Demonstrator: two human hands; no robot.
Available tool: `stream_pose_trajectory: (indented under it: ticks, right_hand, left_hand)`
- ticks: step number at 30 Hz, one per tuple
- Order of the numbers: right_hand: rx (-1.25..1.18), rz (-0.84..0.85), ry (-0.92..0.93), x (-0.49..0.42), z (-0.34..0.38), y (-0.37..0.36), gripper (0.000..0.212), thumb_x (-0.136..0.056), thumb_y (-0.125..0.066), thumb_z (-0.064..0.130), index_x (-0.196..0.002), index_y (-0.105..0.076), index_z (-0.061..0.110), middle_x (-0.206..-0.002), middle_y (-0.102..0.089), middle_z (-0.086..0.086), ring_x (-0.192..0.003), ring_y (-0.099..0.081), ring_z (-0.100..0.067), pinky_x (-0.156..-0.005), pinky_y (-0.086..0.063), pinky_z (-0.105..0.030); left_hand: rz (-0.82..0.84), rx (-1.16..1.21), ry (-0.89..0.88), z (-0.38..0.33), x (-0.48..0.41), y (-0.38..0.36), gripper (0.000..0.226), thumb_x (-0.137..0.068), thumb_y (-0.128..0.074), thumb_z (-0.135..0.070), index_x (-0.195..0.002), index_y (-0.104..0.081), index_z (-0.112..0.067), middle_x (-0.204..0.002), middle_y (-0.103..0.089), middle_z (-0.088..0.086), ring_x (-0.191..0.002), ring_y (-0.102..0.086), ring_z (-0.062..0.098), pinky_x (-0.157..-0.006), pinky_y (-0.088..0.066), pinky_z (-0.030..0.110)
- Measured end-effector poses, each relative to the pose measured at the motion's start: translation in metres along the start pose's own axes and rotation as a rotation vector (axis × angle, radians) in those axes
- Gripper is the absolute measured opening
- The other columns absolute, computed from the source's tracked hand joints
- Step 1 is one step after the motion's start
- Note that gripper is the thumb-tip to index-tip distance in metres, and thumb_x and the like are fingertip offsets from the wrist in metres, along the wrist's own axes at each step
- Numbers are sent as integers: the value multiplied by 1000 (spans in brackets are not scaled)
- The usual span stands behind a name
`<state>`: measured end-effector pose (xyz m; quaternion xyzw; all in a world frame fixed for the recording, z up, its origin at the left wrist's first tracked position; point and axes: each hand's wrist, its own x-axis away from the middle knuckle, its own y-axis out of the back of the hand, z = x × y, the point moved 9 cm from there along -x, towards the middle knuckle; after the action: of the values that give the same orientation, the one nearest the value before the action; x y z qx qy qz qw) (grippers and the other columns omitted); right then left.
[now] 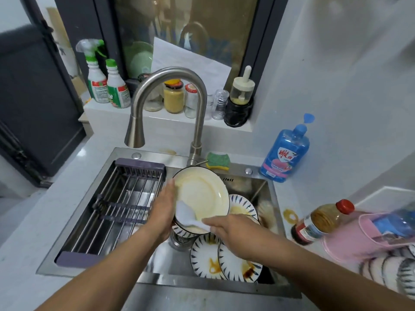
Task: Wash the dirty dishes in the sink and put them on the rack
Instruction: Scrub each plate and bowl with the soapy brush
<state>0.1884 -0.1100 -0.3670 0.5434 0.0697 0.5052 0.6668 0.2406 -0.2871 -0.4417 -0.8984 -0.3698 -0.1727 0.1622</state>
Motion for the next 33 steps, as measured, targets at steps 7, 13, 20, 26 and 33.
stream_pose_trajectory:
  ticks: [7, 13, 20, 26, 33]
  right_hand:
    - [405, -41, -124, 7, -57, 27, 40, -106, -38, 19, -134, -49, 46, -84, -57, 6, -69, -56, -14, -64, -53, -36]
    - [300, -115, -25, -24, -29, 44, 42, -109, -36, 32, -146, -39, 50, -110, -67, -3, -79, -60, -23, -68, -53, -36]
    - [310, 108, 142, 21, -26, 13, 38, -109, -37, 44, -146, -40, 53, -91, -57, 13, -78, -52, -11, -68, -49, -35]
    - [594, -26, -64, 12, -58, 57, 58, -105, -38, 17, -148, -28, 54, -101, -58, -1, -93, -64, -29, -77, -56, -43]
    - [665, -54, 167, -18, 3, 52, 62, -108, -38, 16, -154, -20, 53, -107, -50, -6, -88, -58, -30, -67, -47, -39]
  left_hand:
    - [9, -14, -8, 10, 2, 0, 67, -82, -43, -85, -116, -68, -34, -115, -75, -3, -110, -70, 24, -99, -53, 56]
    - [151, -27, 124, 26, 18, -32, 78, -91, -26, -77, -134, -62, -22, -113, -76, 8, -104, -74, 25, -86, -61, 42]
    - [68, 23, 143, 16, 19, -17, 67, -95, -29, -73, -110, -69, -21, -106, -78, 10, -94, -76, 23, -80, -59, 39]
    - [109, -50, 124, 21, 17, -11, 72, -95, -31, -73, -129, -66, -20, -112, -77, 7, -104, -74, 26, -90, -60, 46]
    - [210, -27, 213, 25, 19, -25, 89, -89, -18, -81, -128, -67, -17, -116, -74, 19, -108, -72, 36, -96, -56, 54]
